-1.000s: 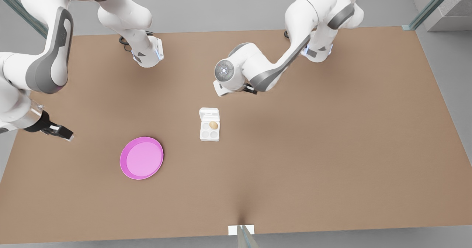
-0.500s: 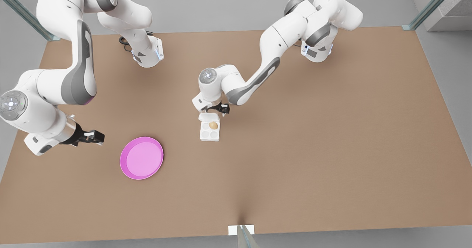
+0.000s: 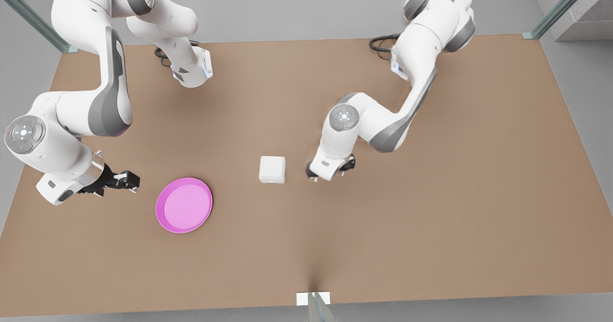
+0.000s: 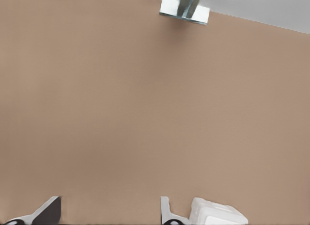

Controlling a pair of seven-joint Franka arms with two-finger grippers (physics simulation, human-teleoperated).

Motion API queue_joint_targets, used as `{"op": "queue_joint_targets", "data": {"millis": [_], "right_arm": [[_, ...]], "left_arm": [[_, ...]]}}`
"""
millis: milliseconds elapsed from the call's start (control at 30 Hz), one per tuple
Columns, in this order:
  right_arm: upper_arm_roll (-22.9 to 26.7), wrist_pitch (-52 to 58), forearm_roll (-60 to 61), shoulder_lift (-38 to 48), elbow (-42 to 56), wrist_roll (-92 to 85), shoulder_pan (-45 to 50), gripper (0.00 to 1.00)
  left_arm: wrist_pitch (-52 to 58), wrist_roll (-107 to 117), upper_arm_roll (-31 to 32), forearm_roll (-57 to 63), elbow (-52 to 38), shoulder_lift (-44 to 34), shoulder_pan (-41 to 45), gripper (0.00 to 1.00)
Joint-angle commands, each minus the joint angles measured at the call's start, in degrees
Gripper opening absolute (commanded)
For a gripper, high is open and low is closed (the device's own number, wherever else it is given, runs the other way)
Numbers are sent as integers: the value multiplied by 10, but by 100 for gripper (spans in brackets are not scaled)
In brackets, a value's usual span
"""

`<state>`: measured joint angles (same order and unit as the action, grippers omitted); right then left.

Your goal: Pack egg into the box and close the box lid

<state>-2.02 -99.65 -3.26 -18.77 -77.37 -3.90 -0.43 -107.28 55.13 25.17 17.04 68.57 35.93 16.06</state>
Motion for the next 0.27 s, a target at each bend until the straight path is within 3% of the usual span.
{"op": "queue_joint_targets", "data": {"millis": [0,33,67,100,133,233], "right_arm": [[0,-3,1,1,0,-22,0,100],[0,-2,1,1,0,-22,0,100],[0,-2,1,1,-2,-21,-1,100],[0,-4,2,1,-5,-10,-4,100],[0,-5,2,3,-6,-2,-4,100],[0,-1,3,5,-5,11,0,100]], "left_arm": [[191,-239,40,-11,2,-37,-128,100],[252,-402,-26,-35,-2,-65,-118,100],[267,-538,-218,-203,5,-117,-60,100],[255,-565,-243,-224,53,-173,-60,100],[150,-562,-243,-213,194,-265,-64,100],[146,-561,-239,-210,194,-259,-62,100]]}}
